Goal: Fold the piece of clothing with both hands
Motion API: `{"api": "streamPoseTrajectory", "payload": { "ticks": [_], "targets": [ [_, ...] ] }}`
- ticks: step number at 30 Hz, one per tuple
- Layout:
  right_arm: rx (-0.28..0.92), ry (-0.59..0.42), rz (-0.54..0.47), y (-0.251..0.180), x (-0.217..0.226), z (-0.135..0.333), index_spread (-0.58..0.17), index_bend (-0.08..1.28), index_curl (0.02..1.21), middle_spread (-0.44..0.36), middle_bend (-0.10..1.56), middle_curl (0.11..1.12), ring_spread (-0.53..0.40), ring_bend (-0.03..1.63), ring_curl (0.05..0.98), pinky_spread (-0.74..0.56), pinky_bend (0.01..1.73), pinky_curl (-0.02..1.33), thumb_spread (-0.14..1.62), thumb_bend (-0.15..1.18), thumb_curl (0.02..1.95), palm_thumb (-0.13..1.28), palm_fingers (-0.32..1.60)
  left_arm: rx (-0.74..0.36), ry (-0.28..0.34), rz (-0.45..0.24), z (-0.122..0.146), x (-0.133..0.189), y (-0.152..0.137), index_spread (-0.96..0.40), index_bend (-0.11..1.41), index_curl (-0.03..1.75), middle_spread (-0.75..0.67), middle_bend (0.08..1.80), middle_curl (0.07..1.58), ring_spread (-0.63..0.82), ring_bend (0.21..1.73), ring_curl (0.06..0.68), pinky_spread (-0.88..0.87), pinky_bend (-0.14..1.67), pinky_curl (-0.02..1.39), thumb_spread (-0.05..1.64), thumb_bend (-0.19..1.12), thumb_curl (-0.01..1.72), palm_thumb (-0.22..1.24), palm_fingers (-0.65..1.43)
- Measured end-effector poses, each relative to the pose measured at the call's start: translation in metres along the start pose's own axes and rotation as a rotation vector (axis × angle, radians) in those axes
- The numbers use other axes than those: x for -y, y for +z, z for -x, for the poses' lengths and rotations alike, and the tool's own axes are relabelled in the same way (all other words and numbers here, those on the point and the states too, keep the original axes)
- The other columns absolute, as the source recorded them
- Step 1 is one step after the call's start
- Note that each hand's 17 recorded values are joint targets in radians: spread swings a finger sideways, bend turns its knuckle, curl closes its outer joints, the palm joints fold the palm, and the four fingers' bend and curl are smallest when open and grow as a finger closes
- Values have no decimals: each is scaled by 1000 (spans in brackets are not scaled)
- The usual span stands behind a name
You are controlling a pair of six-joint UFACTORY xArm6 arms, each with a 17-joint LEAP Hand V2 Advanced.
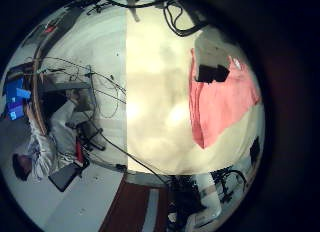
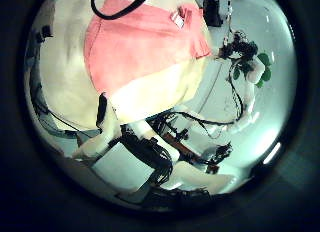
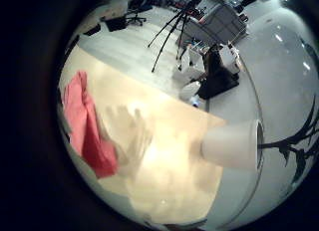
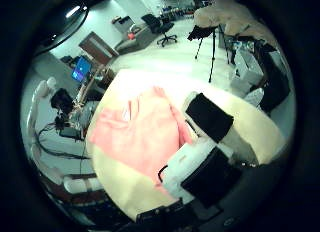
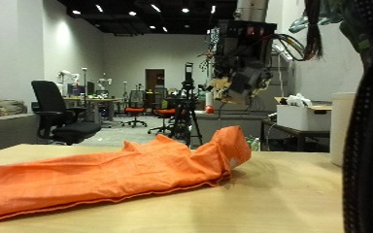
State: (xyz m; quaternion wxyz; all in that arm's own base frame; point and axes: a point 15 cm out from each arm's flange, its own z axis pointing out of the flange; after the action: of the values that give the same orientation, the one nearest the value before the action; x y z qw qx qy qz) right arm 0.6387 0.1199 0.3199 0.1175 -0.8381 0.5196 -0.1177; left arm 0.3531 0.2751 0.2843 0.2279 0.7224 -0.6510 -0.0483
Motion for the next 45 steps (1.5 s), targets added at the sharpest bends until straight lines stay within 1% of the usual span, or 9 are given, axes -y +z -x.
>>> {"api": "streamPoseTrajectory", "payload": {
  "ticks": [3, 7, 18, 23, 25, 26, 31, 39, 45],
  "targets": [
    [5, -104, 126, 10, -30, 1, -468, 374, 511, -133, 552, 417, -82, 688, 331, 158, 644, 474, 1151, -83, 313, 305, -86, -22, 23, 13, -15, -13, 5, 117, 154, 554, 422, 129, 484, 457, 600, 255, 447, 544, 370, 1017, -27, 482, 634, -203],
    [29, -199, 297, 27, -68, 17, -469, 289, 436, -112, 443, 369, 19, 565, 275, 244, 555, 419, 1094, -46, 285, 205, -42, -25, 44, 11, -22, -21, 8, 129, 142, 484, 466, 125, 401, 537, 541, 228, 547, 486, 333, 1033, -27, 471, 609, -172],
    [85, -281, 461, 113, -100, 56, -458, 264, 392, -114, 327, 331, 99, 376, 217, 286, 382, 334, 1058, -30, 260, 118, 65, -33, 89, 58, -53, -32, 30, 133, 140, 362, 503, 140, 268, 619, 462, 202, 597, 399, 299, 1056, -23, 447, 582, -134],
    [20, -342, 526, 124, -110, 54, -458, 306, 392, -133, 287, 324, 119, 284, 198, 297, 297, 306, 1061, -27, 253, 91, 139, -22, 98, 52, -58, -38, 29, 132, 144, 323, 503, 146, 226, 619, 440, 200, 597, 373, 295, 1063, -23, 442, 580, -118],
    [9, -348, 565, 126, -120, 49, -453, 310, 390, -140, 310, 330, 116, 274, 197, 299, 257, 294, 1063, -28, 251, 79, 189, -19, 99, 49, -59, -39, 27, 132, 144, 315, 505, 146, 217, 622, 437, 199, 597, 371, 296, 1066, -25, 438, 573, -114],
    [11, -346, 583, 125, -125, 49, -435, 313, 387, -141, 351, 339, 84, 316, 201, 292, 210, 275, 1066, -25, 250, 77, 325, -18, 98, 49, -59, -39, 27, 132, 145, 308, 506, 147, 209, 624, 435, 199, 597, 367, 297, 1067, -24, 436, 572, -110],
    [28, -291, 664, 119, -153, 24, -373, 276, 390, -116, 363, 348, -36, 539, 254, 98, 249, 270, 1080, -22, 248, 77, 681, -17, 101, 49, -60, -40, 27, 131, 146, 290, 504, 153, 192, 627, 429, 201, 597, 355, 299, 1069, -23, 431, 571, -101],
    [46, -213, 706, 93, -195, -11, -326, 237, 413, -92, 418, 381, -149, 628, 279, -118, 311, 261, 1113, -17, 245, 88, 812, -16, 137, 50, -66, -45, 22, 131, 147, 269, 500, 159, 180, 627, 421, 204, 590, 346, 304, 1070, -22, 427, 572, -88],
    [49, -199, 751, 62, -252, -10, -318, 233, 434, -88, 441, 400, -179, 641, 280, -182, 328, 246, 1116, -23, 244, 85, 798, -15, 151, 60, -71, -43, 25, 131, 151, 263, 495, 158, 175, 627, 420, 208, 592, 342, 306, 1068, -24, 423, 569, -84]
  ]
}}
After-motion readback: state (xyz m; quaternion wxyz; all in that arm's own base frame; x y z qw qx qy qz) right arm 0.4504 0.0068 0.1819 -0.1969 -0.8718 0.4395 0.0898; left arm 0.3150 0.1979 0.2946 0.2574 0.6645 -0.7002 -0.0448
